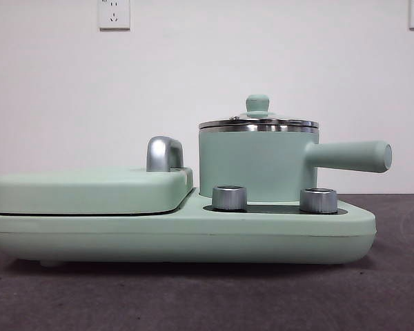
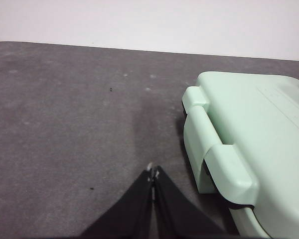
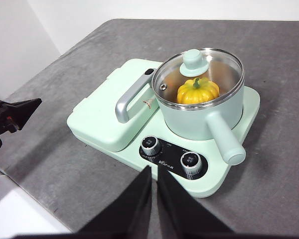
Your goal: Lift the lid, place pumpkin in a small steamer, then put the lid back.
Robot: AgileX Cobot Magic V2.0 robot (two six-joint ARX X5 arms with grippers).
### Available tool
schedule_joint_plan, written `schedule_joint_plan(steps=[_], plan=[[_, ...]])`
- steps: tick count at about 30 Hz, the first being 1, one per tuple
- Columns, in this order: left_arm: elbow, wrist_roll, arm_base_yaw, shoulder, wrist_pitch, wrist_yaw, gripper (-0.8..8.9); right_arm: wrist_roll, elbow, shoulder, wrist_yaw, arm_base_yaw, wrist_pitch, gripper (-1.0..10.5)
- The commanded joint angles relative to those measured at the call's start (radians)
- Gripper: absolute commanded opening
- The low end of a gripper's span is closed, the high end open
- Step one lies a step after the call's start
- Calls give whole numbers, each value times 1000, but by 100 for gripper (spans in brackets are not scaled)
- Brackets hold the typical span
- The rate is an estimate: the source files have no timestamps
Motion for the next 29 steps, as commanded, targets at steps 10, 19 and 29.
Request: schedule_joint_plan(steps=[10, 19, 29], plan=[[-19, -7, 0, -2, -8, -5, 6, -58, 5, -6, 6, -29, 7, 17], [-19, -8, 0, -2, -8, -5, 6, -58, -152, -66, -2, -356, 301, 17], [-18, -8, 0, -2, -8, -5, 6, -61, -581, -172, 28, -452, 950, 16]])
